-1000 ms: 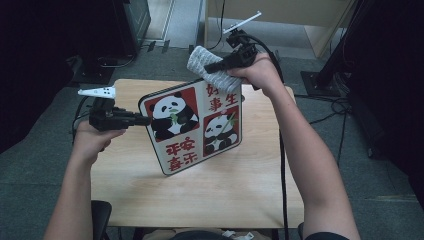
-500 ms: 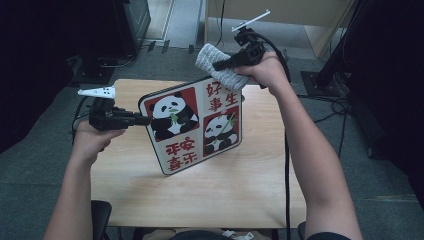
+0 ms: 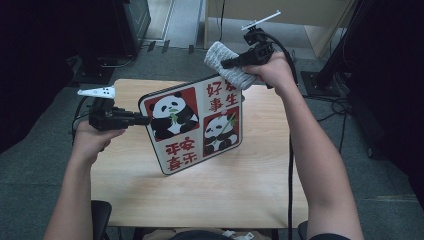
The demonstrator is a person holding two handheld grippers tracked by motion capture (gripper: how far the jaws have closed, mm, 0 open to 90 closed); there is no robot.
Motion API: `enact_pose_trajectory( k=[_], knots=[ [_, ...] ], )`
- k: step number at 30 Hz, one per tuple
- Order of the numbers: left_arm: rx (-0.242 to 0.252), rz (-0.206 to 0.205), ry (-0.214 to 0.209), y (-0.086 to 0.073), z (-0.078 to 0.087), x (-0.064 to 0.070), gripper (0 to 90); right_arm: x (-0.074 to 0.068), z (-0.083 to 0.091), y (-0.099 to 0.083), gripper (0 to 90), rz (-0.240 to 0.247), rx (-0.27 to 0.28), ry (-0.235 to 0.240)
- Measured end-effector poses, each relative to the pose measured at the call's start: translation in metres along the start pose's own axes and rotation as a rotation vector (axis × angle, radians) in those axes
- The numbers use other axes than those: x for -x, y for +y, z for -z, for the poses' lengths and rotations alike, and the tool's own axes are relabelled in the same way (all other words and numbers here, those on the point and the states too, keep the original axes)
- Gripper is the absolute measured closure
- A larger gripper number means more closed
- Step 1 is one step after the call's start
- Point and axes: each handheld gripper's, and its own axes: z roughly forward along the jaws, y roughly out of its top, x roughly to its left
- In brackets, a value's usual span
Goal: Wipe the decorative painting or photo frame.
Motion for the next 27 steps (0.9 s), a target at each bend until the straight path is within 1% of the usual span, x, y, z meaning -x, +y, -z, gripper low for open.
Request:
enact_pose_trajectory(
  k=[6,7,12,16,21,24,27],
  knots=[
    [-0.001,0.001,0.004,0.000,0.000,0.000,78.9,0.006,0.004,-0.005,61.3,-0.019,0.021,-0.006],
    [-0.001,0.001,0.004,0.000,0.000,0.000,78.8,0.007,0.005,-0.005,61.3,-0.016,0.026,-0.009],
    [-0.002,0.001,0.001,0.000,0.000,0.000,78.8,0.010,0.009,-0.007,61.3,-0.027,0.025,-0.027],
    [0.000,0.004,-0.001,-0.001,0.000,-0.001,78.7,0.013,0.013,-0.009,62.4,-0.035,0.027,-0.051],
    [0.000,0.004,-0.002,-0.001,0.000,-0.001,78.7,0.011,0.018,-0.010,66.0,-0.022,0.018,-0.089],
    [-0.001,0.004,0.000,-0.001,0.000,-0.001,78.6,0.013,0.021,-0.011,67.6,-0.043,0.009,-0.101],
    [0.000,0.007,0.000,-0.001,0.000,-0.001,78.6,0.014,0.023,-0.012,68.0,-0.033,-0.003,-0.129]
  ],
)
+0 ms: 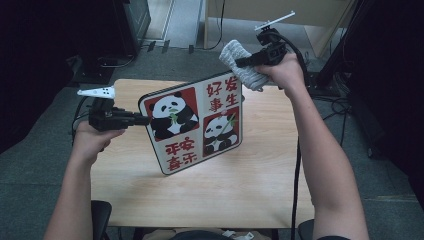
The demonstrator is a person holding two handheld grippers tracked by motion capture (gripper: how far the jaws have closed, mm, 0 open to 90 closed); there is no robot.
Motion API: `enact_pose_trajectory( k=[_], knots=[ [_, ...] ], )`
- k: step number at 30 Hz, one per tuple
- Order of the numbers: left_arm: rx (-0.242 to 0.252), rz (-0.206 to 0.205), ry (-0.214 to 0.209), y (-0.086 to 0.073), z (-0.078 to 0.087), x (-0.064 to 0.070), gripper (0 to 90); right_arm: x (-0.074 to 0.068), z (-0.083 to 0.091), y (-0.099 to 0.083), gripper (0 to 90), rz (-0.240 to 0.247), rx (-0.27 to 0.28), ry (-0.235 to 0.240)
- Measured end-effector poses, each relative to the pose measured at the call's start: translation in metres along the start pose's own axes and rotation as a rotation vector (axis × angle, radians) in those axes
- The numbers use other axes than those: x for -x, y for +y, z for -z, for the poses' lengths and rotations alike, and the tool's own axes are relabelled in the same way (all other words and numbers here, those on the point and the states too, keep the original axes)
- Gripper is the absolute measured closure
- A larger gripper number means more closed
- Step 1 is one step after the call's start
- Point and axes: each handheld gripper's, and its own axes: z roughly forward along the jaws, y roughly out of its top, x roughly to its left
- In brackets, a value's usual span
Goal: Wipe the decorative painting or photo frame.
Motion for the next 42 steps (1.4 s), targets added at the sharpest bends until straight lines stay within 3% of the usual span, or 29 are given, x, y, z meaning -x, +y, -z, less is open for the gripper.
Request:
enact_pose_trajectory(
  k=[5,19,42],
  knots=[
    [0.003,0.008,-0.001,0.000,-0.001,-0.001,78.5,0.002,0.002,-0.006,68.6,0.016,-0.036,-0.064],
    [0.005,0.013,-0.003,0.000,-0.001,0.000,78.5,0.012,0.004,-0.024,68.6,-0.058,0.041,0.001],
    [-0.003,0.012,-0.001,-0.001,-0.001,-0.001,78.5,0.016,0.002,-0.049,69.1,-0.077,0.036,0.018]
  ],
)
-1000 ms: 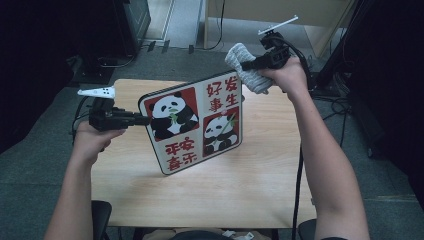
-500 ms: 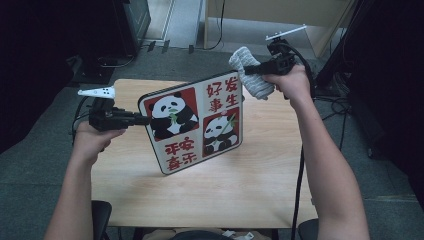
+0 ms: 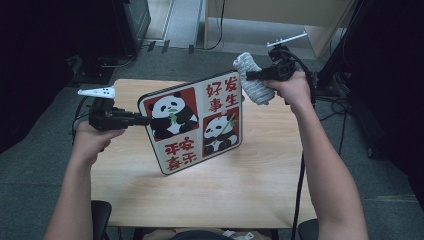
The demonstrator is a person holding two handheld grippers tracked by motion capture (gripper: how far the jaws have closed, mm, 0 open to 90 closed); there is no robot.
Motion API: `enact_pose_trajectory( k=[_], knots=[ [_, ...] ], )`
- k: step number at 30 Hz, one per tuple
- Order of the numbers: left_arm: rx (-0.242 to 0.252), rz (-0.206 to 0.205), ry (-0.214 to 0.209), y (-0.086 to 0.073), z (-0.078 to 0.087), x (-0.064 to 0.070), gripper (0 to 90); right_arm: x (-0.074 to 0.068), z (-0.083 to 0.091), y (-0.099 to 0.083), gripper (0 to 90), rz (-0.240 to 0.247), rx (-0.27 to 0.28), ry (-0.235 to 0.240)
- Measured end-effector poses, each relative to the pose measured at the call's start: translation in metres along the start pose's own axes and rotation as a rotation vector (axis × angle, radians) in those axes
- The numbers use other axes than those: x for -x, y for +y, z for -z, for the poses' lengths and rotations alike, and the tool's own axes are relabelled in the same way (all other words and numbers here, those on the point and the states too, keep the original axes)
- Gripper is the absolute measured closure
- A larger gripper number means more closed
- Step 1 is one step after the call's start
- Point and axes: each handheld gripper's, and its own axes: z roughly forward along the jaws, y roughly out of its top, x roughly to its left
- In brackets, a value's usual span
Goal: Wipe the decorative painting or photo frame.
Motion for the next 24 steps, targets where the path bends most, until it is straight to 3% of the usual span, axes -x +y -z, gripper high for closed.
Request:
enact_pose_trajectory(
  k=[24],
  knots=[
    [-0.006,0.007,-0.002,0.001,-0.001,0.000,78.5,0.005,-0.011,-0.031,69.1,-0.032,-0.019,0.013]
  ],
)
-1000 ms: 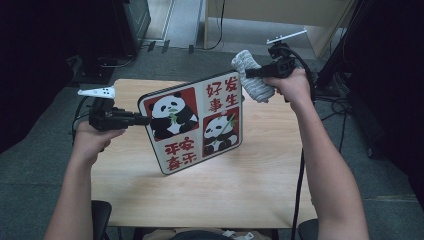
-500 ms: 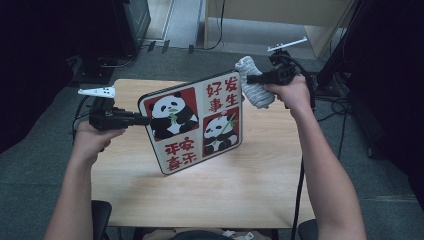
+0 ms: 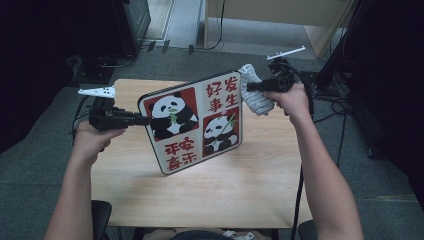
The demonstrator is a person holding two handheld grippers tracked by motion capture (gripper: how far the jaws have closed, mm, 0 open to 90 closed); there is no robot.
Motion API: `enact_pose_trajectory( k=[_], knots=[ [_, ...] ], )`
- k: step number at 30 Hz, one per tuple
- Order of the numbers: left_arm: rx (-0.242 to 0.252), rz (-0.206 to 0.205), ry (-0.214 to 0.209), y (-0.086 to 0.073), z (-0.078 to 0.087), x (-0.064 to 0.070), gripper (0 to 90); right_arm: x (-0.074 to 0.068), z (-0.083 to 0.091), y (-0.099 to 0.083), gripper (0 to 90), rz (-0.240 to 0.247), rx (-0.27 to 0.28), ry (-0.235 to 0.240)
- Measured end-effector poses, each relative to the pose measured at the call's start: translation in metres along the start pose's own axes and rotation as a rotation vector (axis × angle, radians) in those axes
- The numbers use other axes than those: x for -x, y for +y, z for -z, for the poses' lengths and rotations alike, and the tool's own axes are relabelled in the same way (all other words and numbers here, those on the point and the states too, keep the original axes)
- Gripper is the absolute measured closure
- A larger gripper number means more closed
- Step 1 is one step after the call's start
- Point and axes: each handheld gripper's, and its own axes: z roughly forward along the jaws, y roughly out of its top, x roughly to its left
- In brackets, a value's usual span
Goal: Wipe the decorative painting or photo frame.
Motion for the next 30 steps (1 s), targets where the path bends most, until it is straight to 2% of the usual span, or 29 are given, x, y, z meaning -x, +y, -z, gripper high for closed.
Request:
enact_pose_trajectory(
  k=[11,18,23,30],
  knots=[
    [-0.004,0.004,-0.005,0.000,0.000,0.000,78.4,0.002,-0.007,-0.012,69.4,-0.014,-0.019,0.005],
    [-0.003,0.005,-0.008,0.000,-0.001,0.000,78.3,0.003,-0.011,-0.021,69.4,-0.028,-0.003,0.012],
    [-0.002,0.007,-0.013,0.000,-0.001,-0.001,78.1,0.004,-0.013,-0.028,69.4,-0.019,0.018,0.007],
    [-0.001,0.012,0.006,0.000,-0.002,0.000,78.4,0.005,-0.018,-0.038,69.3,-0.021,0.003,-0.008]
  ],
)
